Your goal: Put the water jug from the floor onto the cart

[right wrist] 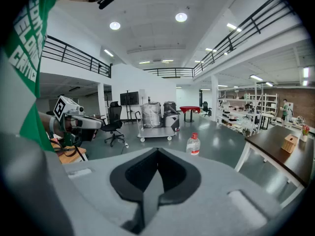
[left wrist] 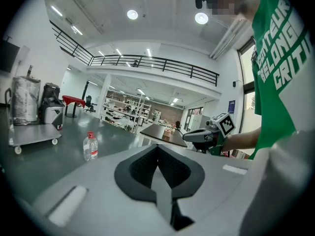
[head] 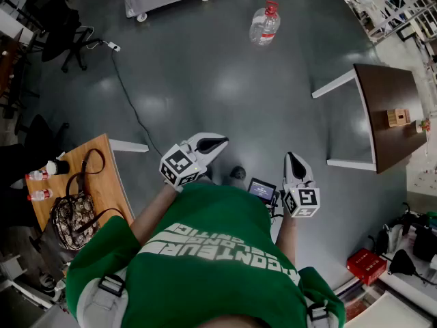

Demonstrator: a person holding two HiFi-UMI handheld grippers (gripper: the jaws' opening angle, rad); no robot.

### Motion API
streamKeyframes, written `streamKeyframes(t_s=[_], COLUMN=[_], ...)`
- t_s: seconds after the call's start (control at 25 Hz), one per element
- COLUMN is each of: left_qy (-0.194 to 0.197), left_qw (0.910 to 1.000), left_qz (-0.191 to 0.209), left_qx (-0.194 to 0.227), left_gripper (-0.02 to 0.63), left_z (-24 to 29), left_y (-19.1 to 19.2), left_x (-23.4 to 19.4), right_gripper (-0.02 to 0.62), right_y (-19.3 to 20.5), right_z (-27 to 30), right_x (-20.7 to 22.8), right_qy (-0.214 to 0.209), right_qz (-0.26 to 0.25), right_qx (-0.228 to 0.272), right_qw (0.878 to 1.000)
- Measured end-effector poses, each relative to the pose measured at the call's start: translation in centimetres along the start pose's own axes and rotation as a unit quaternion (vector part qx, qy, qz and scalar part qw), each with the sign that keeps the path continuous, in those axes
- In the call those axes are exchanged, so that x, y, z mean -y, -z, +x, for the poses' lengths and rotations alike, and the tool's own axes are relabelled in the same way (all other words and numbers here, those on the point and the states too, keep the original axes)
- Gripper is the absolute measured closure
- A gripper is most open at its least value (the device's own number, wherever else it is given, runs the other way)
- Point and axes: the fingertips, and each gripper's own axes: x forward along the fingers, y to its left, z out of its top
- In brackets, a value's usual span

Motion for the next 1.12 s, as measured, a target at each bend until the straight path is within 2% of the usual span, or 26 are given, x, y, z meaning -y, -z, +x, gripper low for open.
streamKeyframes(t_s=[0.6,1.12], left_qy=[0.039,0.048], left_qw=[0.9991,0.9984], left_qz=[0.004,-0.002], left_qx=[-0.015,-0.027], left_gripper=[0.589,0.589], left_z=[4.8,9.4], left_y=[0.0,0.2], left_x=[3.8,6.6], right_gripper=[0.602,0.602], right_y=[0.3,1.2], right_z=[-2.3,-3.2], right_x=[4.3,8.7], right_qy=[0.018,0.001], right_qz=[0.016,0.032], right_qx=[0.019,0.021], right_qw=[1.0,0.999])
